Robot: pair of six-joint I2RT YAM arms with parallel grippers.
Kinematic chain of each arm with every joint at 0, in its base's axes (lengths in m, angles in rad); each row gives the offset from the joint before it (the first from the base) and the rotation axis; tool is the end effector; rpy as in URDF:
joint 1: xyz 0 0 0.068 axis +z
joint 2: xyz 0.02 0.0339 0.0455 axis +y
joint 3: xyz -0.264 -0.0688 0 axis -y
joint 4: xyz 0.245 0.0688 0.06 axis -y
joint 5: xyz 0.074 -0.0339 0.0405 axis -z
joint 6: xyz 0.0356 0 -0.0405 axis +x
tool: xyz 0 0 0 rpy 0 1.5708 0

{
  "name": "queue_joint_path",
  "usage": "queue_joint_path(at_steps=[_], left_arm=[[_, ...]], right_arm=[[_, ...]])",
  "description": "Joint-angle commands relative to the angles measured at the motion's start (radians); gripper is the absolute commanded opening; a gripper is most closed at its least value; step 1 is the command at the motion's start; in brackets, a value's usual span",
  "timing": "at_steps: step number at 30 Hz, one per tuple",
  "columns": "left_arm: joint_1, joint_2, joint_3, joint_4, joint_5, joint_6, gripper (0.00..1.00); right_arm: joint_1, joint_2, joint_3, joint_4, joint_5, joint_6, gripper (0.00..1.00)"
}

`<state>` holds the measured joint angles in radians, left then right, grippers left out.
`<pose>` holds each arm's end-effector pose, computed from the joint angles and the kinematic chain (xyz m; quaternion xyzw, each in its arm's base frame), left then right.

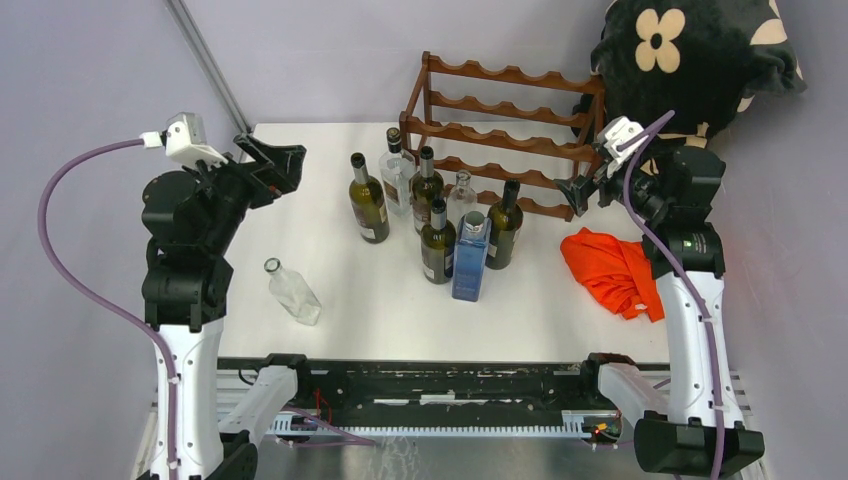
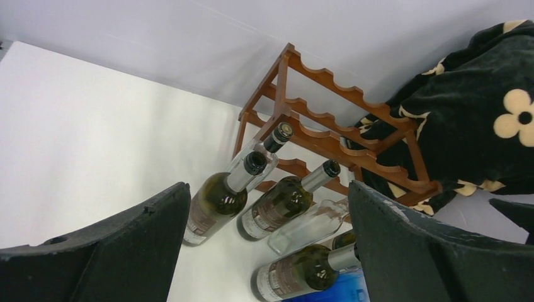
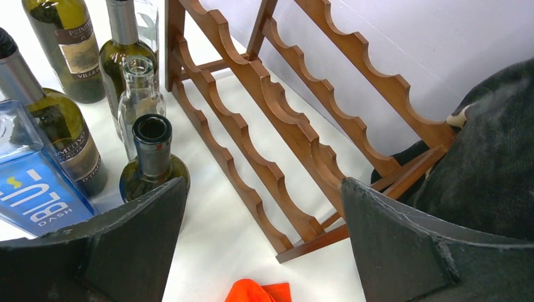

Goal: Put the wine bottle on the wine rack
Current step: Pick up the wine bottle from the center of the board.

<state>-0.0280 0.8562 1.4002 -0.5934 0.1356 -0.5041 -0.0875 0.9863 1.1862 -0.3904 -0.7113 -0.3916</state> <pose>0.1345 -0.0086 0.4857 -0.1250 0.7133 -0.2282 0.6507 0.2029 0.0055 0.4220 -0.3286 0.6810 0.1192 0.6435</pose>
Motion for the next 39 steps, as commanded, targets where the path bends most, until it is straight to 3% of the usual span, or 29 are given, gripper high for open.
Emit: queue_joint_path(at_steps=[1,6,11,14,18,21,24,29,34,39], left_arm=[[0.007,0.028,0.01,0.098,0.066,-0.083,0.99],[0.008,0.09,0.013,0.184,0.168,-0.128,0.98],[-0.009,0.157,0.023,0.14,0.209,-0.089,0.92],[-0.097,0.203,0.079,0.015,0.049,0.028,0.91],[-0.342,0.272,0.116,-0.092,-0.283,0.177,0.91],[-0.406,0.303,0.093,-0.072,-0.345,0.234,0.92],[-0.408,0.308,0.054,0.0,-0.309,0.289,0.92],[-0.408,0.289,0.013,0.131,-0.152,0.334,0.93],[-0.408,0.248,-0.081,0.25,-0.029,0.268,0.92],[-0.408,0.21,-0.127,0.339,-0.008,0.198,0.93]], right_arm=[[-0.007,-0.036,-0.014,0.064,-0.07,-0.037,0.98],[-0.007,-0.065,-0.063,0.093,-0.123,-0.042,0.98],[-0.007,-0.087,-0.118,0.125,-0.166,-0.039,0.98],[-0.008,-0.086,-0.139,0.138,-0.19,-0.035,0.98],[-0.008,-0.067,-0.132,0.139,-0.198,-0.032,0.98],[-0.008,-0.047,-0.105,0.107,-0.182,-0.051,0.98],[-0.008,-0.03,-0.094,0.056,-0.174,-0.083,0.98],[-0.008,-0.027,-0.177,-0.034,-0.394,-0.303,0.98],[0.032,0.019,-0.23,0.142,-0.4,-0.169,0.98],[0.145,0.114,-0.194,0.119,-0.353,-0.183,0.98]])
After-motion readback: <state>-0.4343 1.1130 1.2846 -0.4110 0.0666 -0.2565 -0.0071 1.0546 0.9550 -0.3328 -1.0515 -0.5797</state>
